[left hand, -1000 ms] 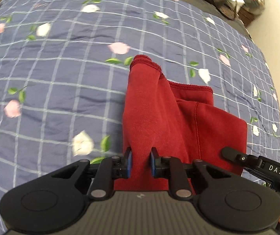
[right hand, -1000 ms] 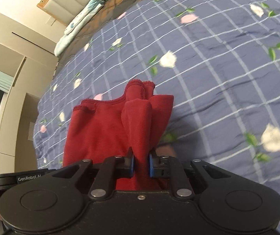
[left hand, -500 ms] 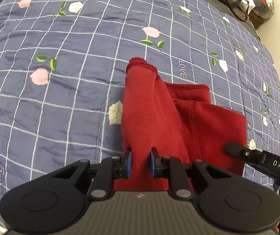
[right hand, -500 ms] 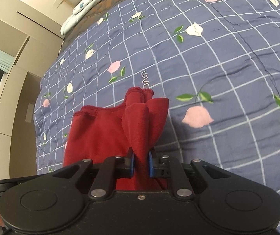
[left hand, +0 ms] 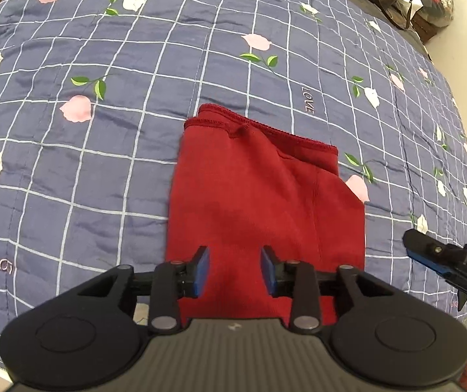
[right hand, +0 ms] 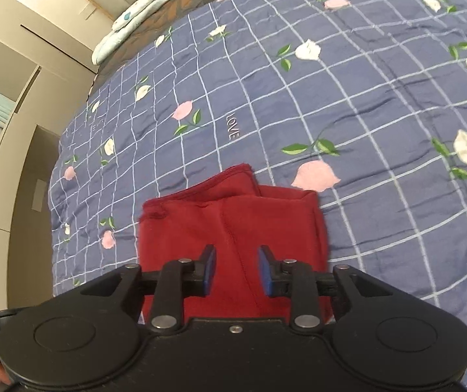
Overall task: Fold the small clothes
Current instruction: 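Open both tools and lift them away from the folded shirt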
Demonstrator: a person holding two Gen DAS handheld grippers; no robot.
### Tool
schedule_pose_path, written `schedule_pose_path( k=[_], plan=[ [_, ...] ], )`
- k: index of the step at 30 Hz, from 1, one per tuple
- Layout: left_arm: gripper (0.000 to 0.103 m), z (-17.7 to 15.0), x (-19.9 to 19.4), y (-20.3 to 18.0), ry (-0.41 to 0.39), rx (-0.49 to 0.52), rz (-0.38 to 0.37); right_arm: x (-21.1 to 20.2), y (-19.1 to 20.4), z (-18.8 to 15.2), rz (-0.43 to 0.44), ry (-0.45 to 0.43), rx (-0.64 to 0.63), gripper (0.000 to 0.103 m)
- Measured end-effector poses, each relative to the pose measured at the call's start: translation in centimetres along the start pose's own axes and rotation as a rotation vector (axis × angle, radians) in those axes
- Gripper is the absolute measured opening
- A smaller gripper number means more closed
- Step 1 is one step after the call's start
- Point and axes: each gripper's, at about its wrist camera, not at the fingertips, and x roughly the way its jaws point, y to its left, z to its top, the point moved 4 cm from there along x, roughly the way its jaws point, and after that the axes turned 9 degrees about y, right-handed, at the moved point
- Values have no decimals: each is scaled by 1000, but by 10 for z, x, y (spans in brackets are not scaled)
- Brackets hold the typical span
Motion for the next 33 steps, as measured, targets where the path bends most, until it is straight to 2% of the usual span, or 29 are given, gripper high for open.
schedule_pose_path(
  k=[2, 3, 5, 8, 11, 14, 16, 20, 28, 33],
  plan=[
    [56, -5, -7, 0, -19, 9, -3, -7, 0, -3, -14, -20, -7, 37],
    [59, -7, -11, -1, -29, 15, -1, -12, 1, -6, -21, -33, -14, 39],
    [71, -11, -19, -3, -48, 33, 6, -20, 3, -11, -35, -57, -33, 49],
    [83, -17, -35, -7, -90, 52, 23, -32, 8, -20, -56, -91, -58, 60],
    [90, -22, -53, -10, -146, 73, 38, -44, 14, -29, -66, -122, -74, 69],
    [99, -27, -71, -12, -216, 78, 106, -57, 22, -36, -70, -153, -106, 79],
    [101, -33, -84, -14, -277, 82, 134, -66, 28, -39, -70, -174, -131, 83],
    [102, -49, -105, -19, -349, 96, 165, -86, 37, -46, -72, -226, -165, 99],
    [102, -102, -129, -27, -438, 102, 185, -122, 43, -69, -64, -321, -247, 102],
    [103, -150, -140, -30, -485, 86, 168, -146, 38, -93, -49, -360, -284, 102]
  ],
)
